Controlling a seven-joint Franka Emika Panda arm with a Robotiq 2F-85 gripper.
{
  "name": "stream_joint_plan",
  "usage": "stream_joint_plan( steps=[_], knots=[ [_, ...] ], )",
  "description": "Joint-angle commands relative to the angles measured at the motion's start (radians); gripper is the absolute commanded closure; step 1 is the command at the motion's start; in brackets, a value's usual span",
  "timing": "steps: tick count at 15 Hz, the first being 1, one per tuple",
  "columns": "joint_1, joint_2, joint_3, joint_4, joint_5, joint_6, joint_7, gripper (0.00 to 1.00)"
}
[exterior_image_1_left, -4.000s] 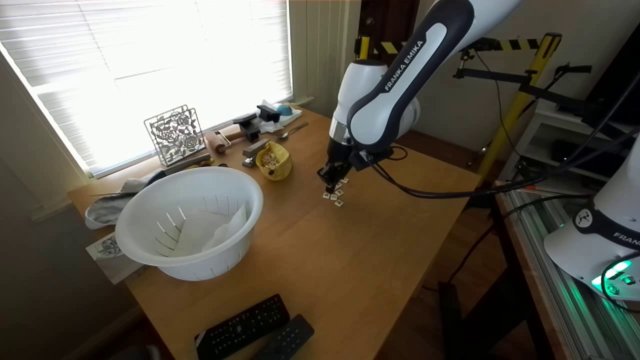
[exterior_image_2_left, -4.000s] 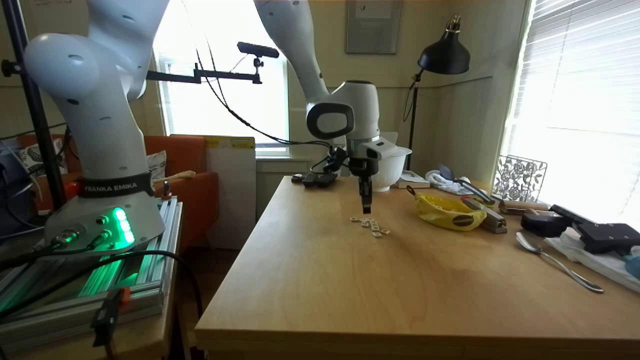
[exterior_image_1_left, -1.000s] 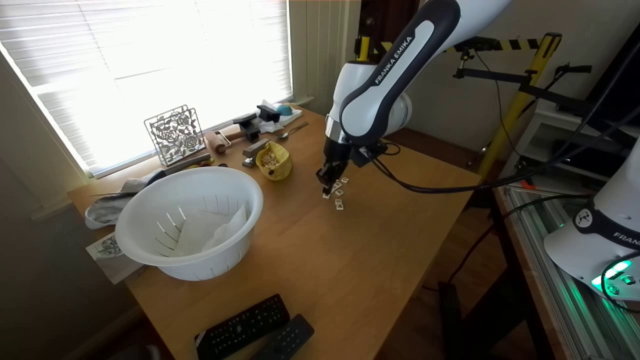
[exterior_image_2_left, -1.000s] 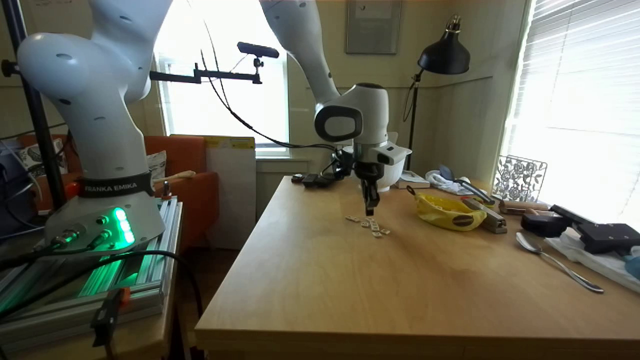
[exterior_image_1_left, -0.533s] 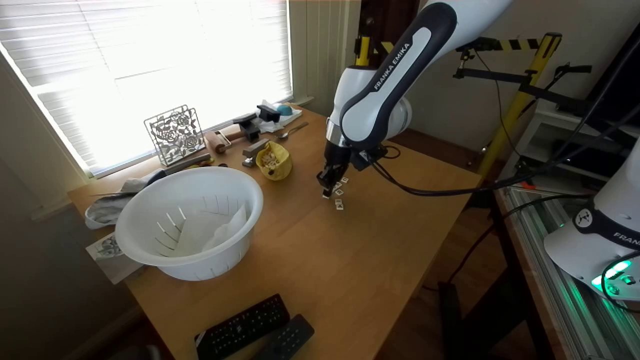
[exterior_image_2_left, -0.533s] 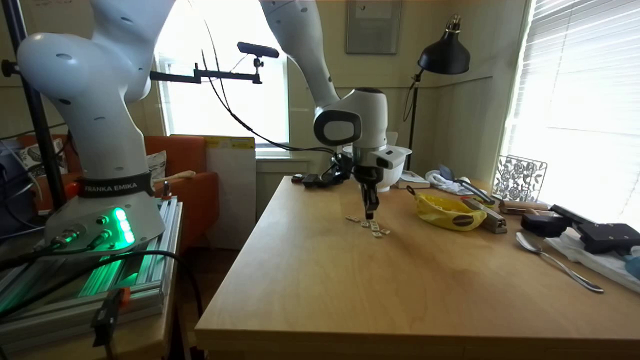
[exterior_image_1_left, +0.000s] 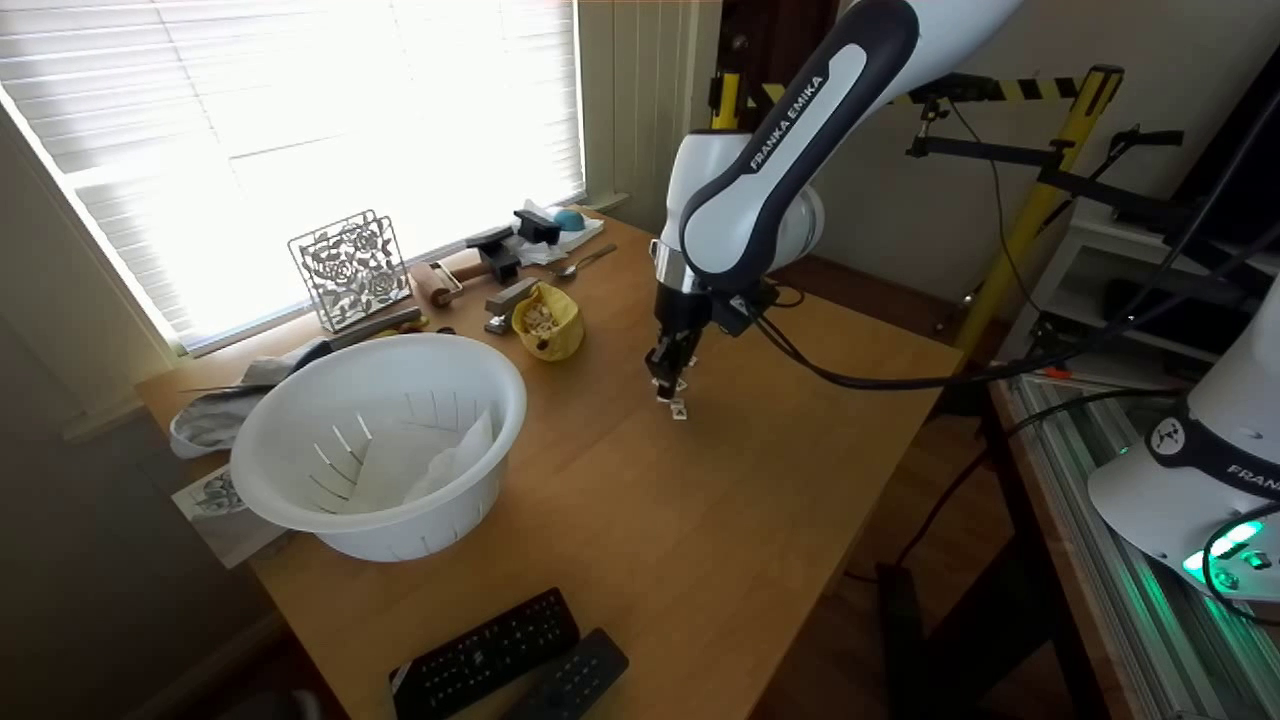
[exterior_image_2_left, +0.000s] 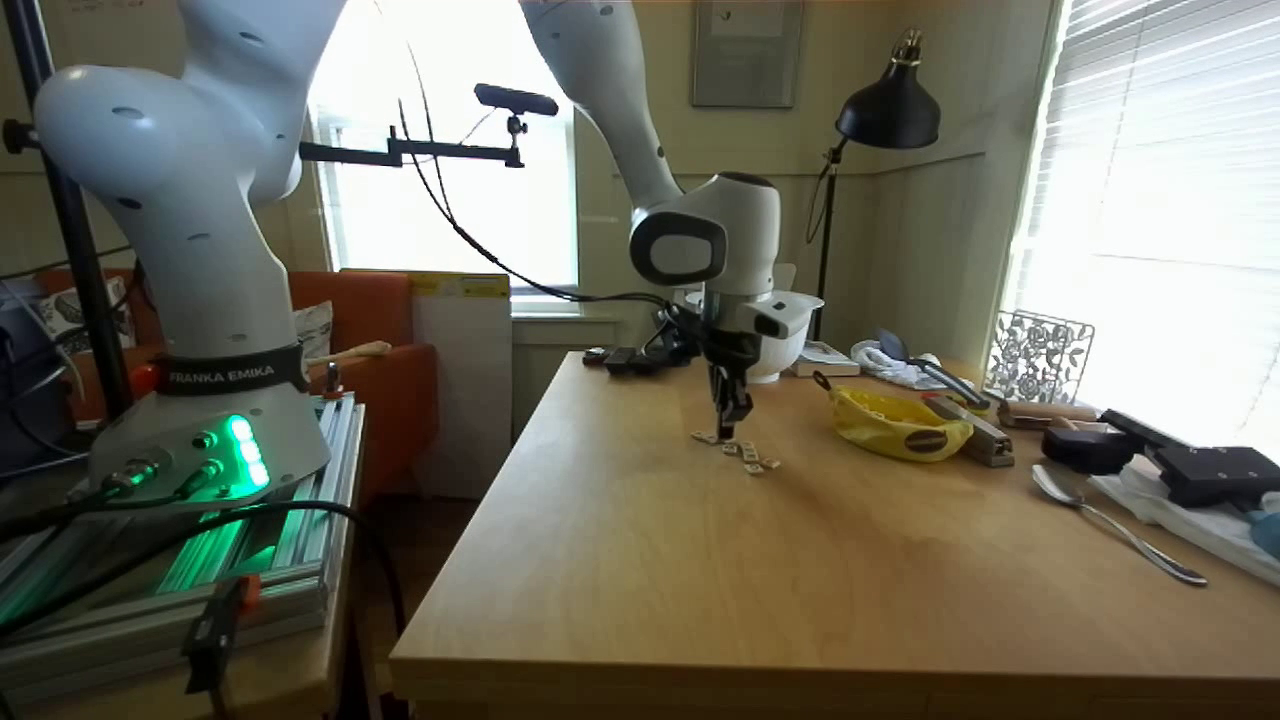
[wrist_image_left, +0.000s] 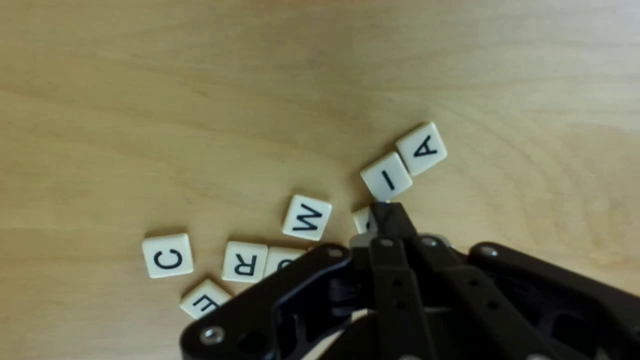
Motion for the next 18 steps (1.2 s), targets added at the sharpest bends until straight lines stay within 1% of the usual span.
stream_joint_plan(
  steps=[1,5,7,9,14,16,18],
  knots=[
    [-0.007,-0.012,0.002,-0.016,-0.015,-0.090,-0.070,1.00],
    [0.010,-0.029,-0.006,-0.025,-0.022,-0.192,-0.125,1.00],
    [0.023,-0.032,-0.018,-0.025,-0.022,-0.200,-0.126,1.00],
    [0.016,-0.043,-0.010,-0.026,0.006,-0.152,-0.136,1.00],
    [-0.034,-0.091,0.043,-0.041,0.085,0.001,-0.170,1.00],
    [-0.032,-0.095,0.039,-0.044,0.075,0.023,-0.164,1.00],
    [-0.017,-0.091,0.019,-0.049,0.048,0.024,-0.147,1.00]
  ],
)
